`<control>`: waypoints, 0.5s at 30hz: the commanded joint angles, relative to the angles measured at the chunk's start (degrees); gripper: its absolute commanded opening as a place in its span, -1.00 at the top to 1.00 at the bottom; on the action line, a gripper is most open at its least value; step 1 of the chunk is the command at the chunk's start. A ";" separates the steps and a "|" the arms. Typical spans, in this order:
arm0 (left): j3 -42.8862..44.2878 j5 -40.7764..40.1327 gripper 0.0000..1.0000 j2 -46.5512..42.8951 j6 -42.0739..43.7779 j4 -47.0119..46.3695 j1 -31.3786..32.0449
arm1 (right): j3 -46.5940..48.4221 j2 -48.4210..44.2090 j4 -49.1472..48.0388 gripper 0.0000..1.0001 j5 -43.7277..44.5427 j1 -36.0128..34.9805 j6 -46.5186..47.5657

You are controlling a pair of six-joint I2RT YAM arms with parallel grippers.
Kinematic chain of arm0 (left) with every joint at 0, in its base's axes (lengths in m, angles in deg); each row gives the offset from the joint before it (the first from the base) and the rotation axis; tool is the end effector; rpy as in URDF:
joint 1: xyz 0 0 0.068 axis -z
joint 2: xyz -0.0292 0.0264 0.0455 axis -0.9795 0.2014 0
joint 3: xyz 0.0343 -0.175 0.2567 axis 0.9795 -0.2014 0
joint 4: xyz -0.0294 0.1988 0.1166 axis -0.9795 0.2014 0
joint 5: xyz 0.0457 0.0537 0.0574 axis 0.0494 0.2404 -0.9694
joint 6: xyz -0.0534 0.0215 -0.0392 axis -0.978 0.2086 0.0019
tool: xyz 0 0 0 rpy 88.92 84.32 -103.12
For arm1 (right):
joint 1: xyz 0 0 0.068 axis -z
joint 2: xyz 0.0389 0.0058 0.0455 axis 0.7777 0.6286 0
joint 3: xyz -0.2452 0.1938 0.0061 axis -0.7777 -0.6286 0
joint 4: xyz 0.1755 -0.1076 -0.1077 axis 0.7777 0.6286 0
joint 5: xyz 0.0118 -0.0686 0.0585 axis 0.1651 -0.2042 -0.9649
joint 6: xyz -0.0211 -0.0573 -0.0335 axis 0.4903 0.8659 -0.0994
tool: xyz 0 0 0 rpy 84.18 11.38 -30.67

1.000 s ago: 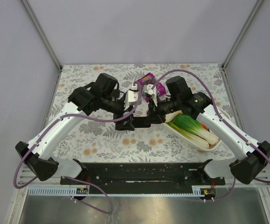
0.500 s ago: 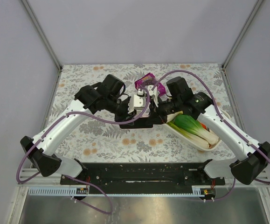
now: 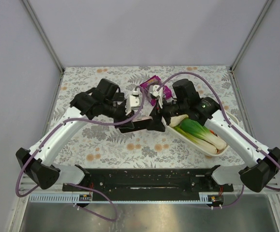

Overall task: Take the phone out of the phone case
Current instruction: Remove the phone case from the phone.

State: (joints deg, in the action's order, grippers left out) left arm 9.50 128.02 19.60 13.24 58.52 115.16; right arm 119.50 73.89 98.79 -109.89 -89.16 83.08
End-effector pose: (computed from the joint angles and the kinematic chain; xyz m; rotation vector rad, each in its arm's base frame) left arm 0.1602 -0.1637 0.3959 1.6036 1.8227 -0.8658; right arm 0.1697 0.1812 0.4000 -1.3925 1.7177 1.0043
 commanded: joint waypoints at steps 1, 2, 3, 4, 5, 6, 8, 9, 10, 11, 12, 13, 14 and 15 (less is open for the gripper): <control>-1.28 7.67 1.00 -6.98 -5.07 -9.67 -6.00 | 1.77 -1.22 -7.98 -0.65 2.58 0.84 -5.81; -2.07 9.25 1.00 -7.94 -7.00 -11.78 -7.58 | 2.21 -0.87 -8.59 -0.70 2.58 1.63 -6.95; -3.12 10.49 1.00 -8.91 -9.80 -14.23 -9.60 | 2.65 -0.69 -9.38 -0.73 2.40 2.33 -8.44; -4.35 12.50 1.00 -9.88 -12.62 -17.91 -11.88 | 2.83 -0.60 -10.60 -0.75 2.05 3.21 -9.85; -6.45 14.09 1.00 -11.19 -16.65 -23.87 -13.99 | 2.66 -0.86 -12.53 -0.76 1.96 4.09 -11.95; -8.39 15.41 1.00 -12.68 -21.47 -28.80 -16.62 | 1.96 -1.39 -15.42 -0.78 1.70 5.05 -13.54; -11.82 17.17 1.00 -15.23 -31.14 -39.96 -20.32 | -0.50 -2.88 -21.40 -0.79 1.18 6.02 -16.27; -12.88 16.83 1.00 -16.29 -35.54 -44.80 -21.30 | -1.29 -3.67 -23.60 -0.79 0.82 6.03 -16.89; -13.41 16.30 1.00 -16.91 -39.33 -48.33 -21.65 | -1.74 -3.77 -25.71 -0.79 0.39 6.11 -17.94; -13.33 16.21 1.00 -17.01 -42.67 -50.19 -21.66 | -1.65 -3.24 -27.21 -0.79 -0.40 6.12 -19.78; -13.50 15.51 1.00 -16.74 -46.10 -52.64 -21.57 | -1.39 -2.80 -28.36 -0.79 -1.11 6.03 -21.45; -14.72 15.51 1.00 -16.83 -51.79 -58.06 -21.66 | -2.08 -2.36 -31.33 -0.79 -2.33 6.03 -23.82; -16.30 14.90 1.00 -16.83 -56.54 -62.82 -21.66 | -3.05 -1.93 -34.66 -0.78 -3.82 6.11 -26.28; -17.27 14.02 1.00 -16.57 -61.38 -66.78 -21.66 | -3.49 -1.31 -37.92 -0.78 -4.71 6.03 -28.91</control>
State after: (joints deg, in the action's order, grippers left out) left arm -5.47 139.45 4.28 -24.75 18.78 93.41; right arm 117.73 72.63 76.15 -109.96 -83.04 64.83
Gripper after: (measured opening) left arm 0.204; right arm 0.894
